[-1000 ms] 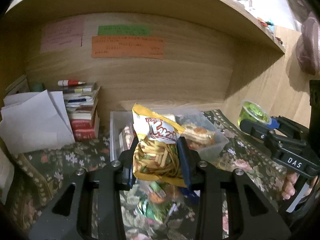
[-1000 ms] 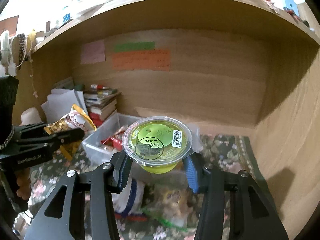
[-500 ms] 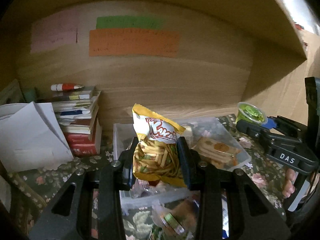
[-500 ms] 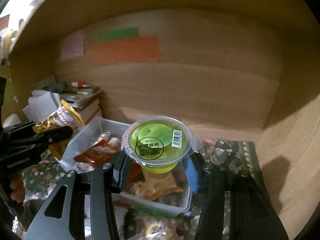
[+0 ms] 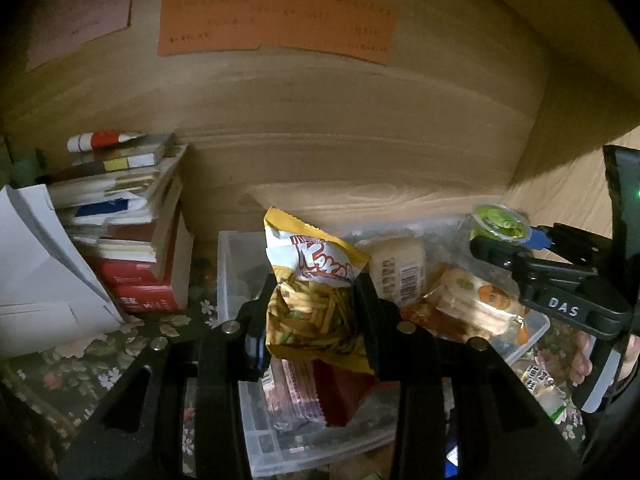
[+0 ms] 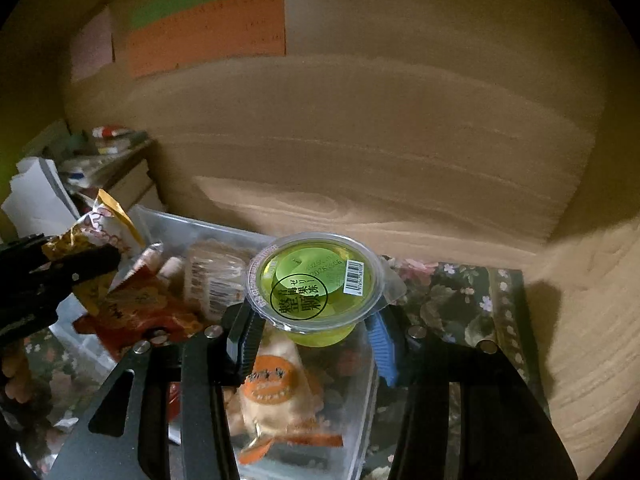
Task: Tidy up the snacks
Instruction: 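Carry the fries bag into the box with left tool while right tool carries the jelly cup over, then open both tools to release the fries bag and jelly cup into the box, then grasp the bread bag with left tool while right tool grasps the clear pastry bag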
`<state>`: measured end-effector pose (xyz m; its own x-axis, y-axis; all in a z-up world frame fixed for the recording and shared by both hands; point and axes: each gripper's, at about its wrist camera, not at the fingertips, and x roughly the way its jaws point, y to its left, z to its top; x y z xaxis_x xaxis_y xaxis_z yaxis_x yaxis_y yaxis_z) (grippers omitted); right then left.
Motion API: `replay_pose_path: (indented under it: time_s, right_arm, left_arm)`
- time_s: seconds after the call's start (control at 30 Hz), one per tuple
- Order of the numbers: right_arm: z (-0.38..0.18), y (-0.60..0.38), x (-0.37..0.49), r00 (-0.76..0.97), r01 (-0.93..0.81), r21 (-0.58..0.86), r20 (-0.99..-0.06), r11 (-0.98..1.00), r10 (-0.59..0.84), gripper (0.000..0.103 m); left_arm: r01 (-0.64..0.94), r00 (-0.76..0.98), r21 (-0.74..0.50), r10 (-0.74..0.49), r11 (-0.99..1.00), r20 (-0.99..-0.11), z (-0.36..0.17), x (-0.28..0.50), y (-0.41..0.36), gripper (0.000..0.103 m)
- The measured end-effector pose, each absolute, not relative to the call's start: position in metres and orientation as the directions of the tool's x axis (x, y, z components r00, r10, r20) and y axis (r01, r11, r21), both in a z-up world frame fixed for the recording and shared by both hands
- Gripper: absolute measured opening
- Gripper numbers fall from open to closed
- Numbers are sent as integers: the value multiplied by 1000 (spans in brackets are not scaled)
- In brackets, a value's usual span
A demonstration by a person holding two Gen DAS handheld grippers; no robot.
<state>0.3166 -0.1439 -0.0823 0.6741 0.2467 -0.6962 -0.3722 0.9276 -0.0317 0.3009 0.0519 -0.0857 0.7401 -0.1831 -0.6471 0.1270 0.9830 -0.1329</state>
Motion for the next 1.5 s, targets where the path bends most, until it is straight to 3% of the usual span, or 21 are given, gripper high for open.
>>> replay_pose_path:
  time_s: [0.17,0.27,0.3,0.37,0.43,0.7,0.83,1.03,1.5]
  right_arm:
    - [-93,-136,327,648,-374,-43,-727,926,228,45]
    - [-97,-133,326,630,-381,-44,-743,924,225,48]
    - [-96,-133,324,629,-383,-42,-743,923,228,51]
    - [-91,-134,320,648,-380,-48,-727,924,229,70]
    - [-83,-134,312,675,-382,-63,-701,922,232,78]
    - [-55,-139,275,718,-415,-78,-640,907,273,79]
    - [-47,-146,255,728,-423,-66,-619,904,296,79]
    - [-45,-161,227,735,-416,-35,-601,909,313,79]
    - [-109,-188,207,638,-357,29,-723,933,267,79]
  left_arm:
    - [127,738,-133,-183,983,-650,-89,305,49,42]
    - [111,753,-125,-166,986,-637,-87,302,48,68]
    - [108,760,-126,-164,986,-629,-86,300,48,69]
    - [115,763,-131,-172,985,-623,-83,296,47,69]
    - [123,764,-143,-186,982,-618,-79,292,47,70]
    - [140,794,-132,-191,981,-577,-57,265,47,74]
    - [135,805,-130,-185,982,-564,-50,251,48,82]
    - [124,798,-116,-168,986,-579,-57,227,52,87]
    - [134,696,-119,-178,984,-696,-114,193,44,87]
